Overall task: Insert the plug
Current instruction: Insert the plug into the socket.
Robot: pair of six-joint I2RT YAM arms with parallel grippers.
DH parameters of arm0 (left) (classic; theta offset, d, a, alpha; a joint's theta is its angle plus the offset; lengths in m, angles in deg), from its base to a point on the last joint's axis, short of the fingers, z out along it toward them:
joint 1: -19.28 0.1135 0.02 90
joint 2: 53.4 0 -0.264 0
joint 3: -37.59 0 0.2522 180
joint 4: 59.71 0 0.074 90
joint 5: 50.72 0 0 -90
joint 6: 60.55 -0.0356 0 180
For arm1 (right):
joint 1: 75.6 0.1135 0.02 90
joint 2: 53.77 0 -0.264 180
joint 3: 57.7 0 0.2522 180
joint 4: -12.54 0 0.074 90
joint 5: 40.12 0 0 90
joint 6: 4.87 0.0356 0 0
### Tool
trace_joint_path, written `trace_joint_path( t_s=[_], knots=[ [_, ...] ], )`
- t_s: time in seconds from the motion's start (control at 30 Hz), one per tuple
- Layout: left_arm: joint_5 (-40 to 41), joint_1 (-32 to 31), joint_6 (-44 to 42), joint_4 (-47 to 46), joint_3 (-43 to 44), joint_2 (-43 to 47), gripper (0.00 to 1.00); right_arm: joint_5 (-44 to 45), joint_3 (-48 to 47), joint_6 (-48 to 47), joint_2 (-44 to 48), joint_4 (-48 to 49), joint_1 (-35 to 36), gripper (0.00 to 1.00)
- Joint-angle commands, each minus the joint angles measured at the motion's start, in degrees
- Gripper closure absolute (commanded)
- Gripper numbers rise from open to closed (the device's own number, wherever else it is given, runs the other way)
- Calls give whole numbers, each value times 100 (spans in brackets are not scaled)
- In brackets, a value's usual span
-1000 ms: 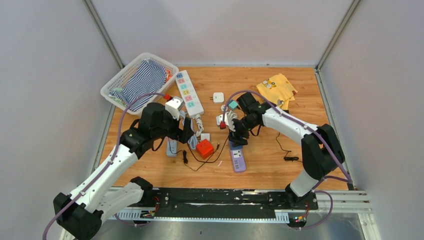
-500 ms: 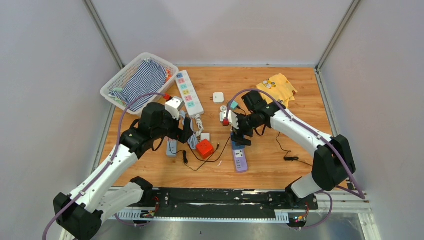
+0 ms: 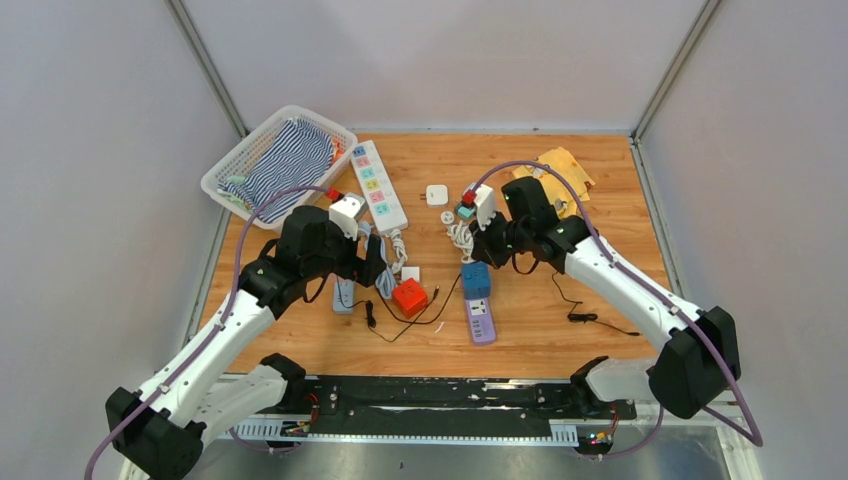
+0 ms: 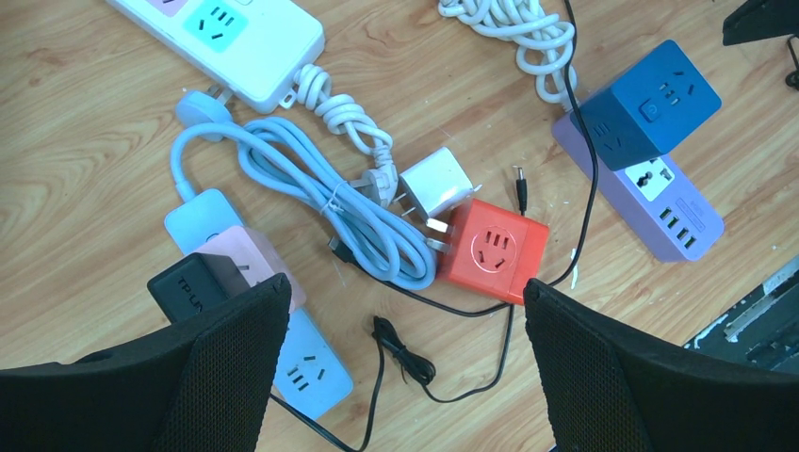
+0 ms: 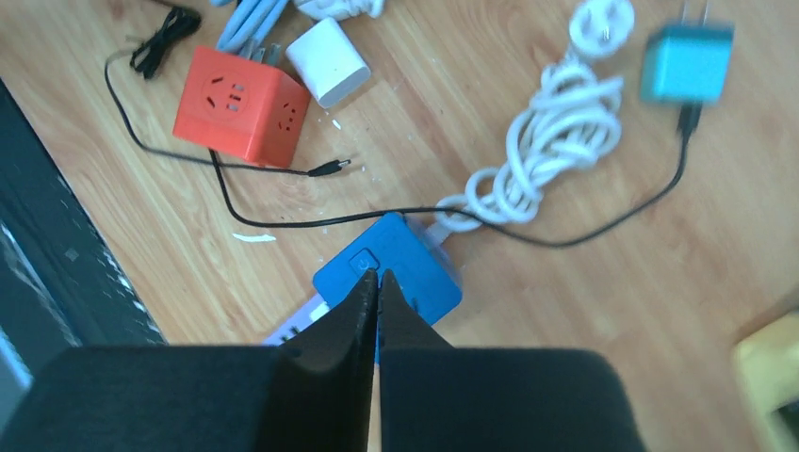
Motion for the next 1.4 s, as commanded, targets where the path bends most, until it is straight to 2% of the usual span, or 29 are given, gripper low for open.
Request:
trace_joint_path(
  t_s=[0.0, 0.17, 0.53, 0.77, 1.03, 1.13, 1.23, 1.37],
  knots=[
    [15, 16, -68, 70, -61, 109, 6, 1123, 350, 2763, 150, 88, -8, 100],
    [148, 17, -68, 55, -29, 197, 6, 1051, 577, 3618, 24, -15, 12, 100],
    [291, 18, -88, 74, -75, 286, 5, 1904, 1243, 4066, -766, -89, 24, 100],
    [235, 16, 20, 52, -37, 179, 5, 2260, 1342, 4265, -438, -371, 27, 100],
    [-116, 19, 343, -193, -50, 95, 5, 1816, 1308, 4184, -201, -202, 35, 100],
    [-702, 15, 653, -504, -43, -149, 7, 1806, 1003, 4155, 121, -207, 37, 81],
    [-1217, 4, 1029, -903, -26, -534, 12, 1865, 696, 4050, 498, -214, 26, 55],
    [-1161, -374, 1276, -1408, 29, -1022, 16, 1968, 591, 3893, 898, -207, 32, 28]
  ],
)
